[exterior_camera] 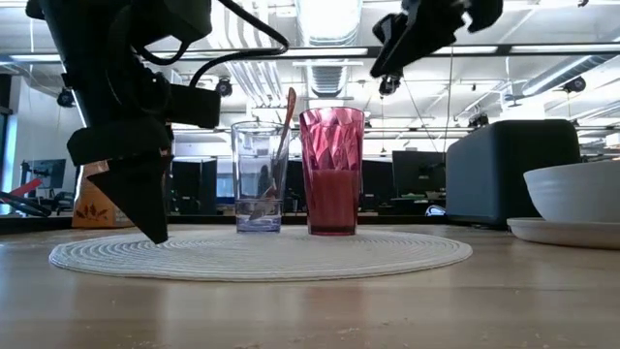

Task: Arrange a breakfast setting
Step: Adjust the red cup on the white mat, then move the transparent cup to the top left of the table

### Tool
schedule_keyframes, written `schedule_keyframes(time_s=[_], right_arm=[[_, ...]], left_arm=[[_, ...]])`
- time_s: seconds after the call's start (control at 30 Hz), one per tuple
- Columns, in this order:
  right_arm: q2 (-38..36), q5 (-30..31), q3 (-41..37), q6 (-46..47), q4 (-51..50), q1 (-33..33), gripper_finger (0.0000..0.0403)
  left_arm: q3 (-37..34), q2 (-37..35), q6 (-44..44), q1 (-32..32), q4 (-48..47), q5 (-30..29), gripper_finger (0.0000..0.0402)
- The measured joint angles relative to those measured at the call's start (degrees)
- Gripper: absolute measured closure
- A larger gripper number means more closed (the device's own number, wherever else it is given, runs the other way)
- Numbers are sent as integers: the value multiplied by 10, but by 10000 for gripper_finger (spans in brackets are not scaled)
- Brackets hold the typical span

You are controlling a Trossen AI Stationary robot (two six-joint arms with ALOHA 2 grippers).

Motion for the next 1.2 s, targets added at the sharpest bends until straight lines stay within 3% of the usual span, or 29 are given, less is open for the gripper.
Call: schedule_keyframes(time_s=[0.17,0.37,0.7,1.03,1.2], right_arm=[[51,11,8,-53,13,0,269],[101,104,54,-67,-12,0,270],[131,100,125,-61,-75,8,282],[130,101,126,-50,-83,10,280],[128,101,125,-44,-83,10,281]], left_arm=[[0,-1,4,0,12,-1,170],[0,-1,4,0,16,0,170],[1,-1,5,0,21,0,170],[1,-2,3,0,42,-1,170],[17,-10,57,7,39,-14,170]])
